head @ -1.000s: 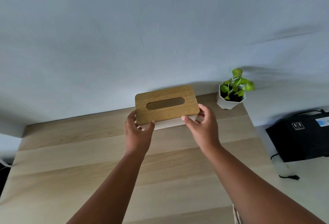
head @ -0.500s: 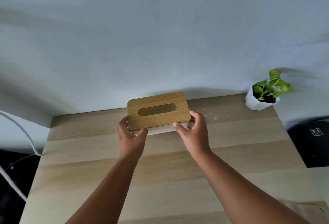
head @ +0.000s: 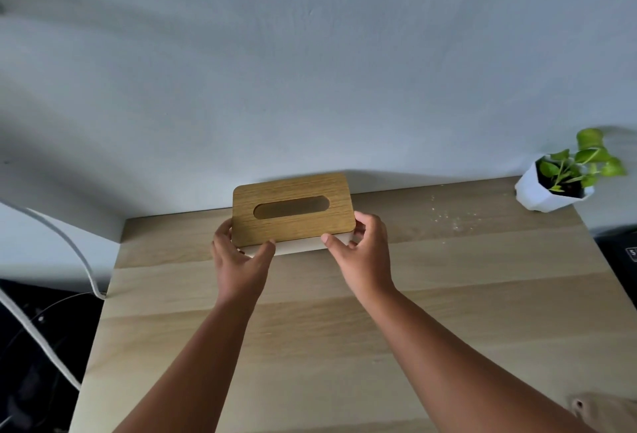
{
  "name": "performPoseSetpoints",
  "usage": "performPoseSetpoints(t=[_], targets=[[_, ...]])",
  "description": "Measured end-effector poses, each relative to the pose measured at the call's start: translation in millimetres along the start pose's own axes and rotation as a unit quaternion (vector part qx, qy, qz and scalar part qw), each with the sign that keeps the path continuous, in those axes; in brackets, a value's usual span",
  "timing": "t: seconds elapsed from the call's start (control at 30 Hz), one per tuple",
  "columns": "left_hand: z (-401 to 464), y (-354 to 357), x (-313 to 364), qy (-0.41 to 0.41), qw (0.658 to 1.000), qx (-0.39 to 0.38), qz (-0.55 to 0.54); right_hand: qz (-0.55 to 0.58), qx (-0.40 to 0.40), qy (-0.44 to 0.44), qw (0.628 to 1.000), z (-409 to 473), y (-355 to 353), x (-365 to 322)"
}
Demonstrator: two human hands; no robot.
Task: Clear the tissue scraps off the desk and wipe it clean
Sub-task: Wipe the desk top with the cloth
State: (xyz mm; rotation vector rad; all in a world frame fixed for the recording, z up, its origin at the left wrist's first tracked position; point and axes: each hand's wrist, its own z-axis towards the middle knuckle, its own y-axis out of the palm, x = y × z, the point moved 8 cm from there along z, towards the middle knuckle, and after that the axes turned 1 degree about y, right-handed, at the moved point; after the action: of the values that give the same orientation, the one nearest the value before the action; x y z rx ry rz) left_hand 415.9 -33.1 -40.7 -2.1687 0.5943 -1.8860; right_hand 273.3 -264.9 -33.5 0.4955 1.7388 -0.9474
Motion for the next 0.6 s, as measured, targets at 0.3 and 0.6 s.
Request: performPoseSetpoints(t=[0.3, 0.6], targets=[[14, -10, -6, 0.025, 1.000, -0.001, 0.005, -0.010, 0.006, 0.005, 1.000, -3, 21, 1], [22, -11, -12, 0.028, 0.999, -0.008, 0.021, -0.020, 0.012, 0.002, 1.000, 0, 26, 2]])
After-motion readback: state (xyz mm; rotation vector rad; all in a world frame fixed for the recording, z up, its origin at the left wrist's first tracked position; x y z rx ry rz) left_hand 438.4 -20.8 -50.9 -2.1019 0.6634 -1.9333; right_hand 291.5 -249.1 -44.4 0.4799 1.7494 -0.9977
